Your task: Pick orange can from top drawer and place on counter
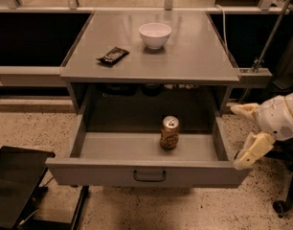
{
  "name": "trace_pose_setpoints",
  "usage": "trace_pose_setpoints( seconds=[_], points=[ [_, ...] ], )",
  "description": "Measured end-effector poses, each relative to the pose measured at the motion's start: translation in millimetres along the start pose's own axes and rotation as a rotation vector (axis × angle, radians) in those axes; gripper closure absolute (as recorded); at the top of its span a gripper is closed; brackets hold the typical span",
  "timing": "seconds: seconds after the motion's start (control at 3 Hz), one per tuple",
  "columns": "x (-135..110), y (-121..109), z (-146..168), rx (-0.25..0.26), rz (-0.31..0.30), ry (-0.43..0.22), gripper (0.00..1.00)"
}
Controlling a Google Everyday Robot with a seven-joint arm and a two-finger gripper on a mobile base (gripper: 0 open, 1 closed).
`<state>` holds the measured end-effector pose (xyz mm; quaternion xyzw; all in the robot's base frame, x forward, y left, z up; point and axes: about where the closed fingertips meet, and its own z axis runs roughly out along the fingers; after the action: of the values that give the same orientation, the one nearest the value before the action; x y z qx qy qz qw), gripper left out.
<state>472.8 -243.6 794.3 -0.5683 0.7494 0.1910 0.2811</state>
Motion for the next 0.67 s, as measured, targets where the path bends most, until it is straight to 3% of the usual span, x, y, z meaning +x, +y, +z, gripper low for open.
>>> trace_pose_setpoints(
  seconds=[0.33,0.67],
  points=[
    [-1,-11,42,-0.050,-0.036,-0.178,0.00],
    [-16,-16,71,-0.039,-0.086,-0.244,0.00]
  ],
)
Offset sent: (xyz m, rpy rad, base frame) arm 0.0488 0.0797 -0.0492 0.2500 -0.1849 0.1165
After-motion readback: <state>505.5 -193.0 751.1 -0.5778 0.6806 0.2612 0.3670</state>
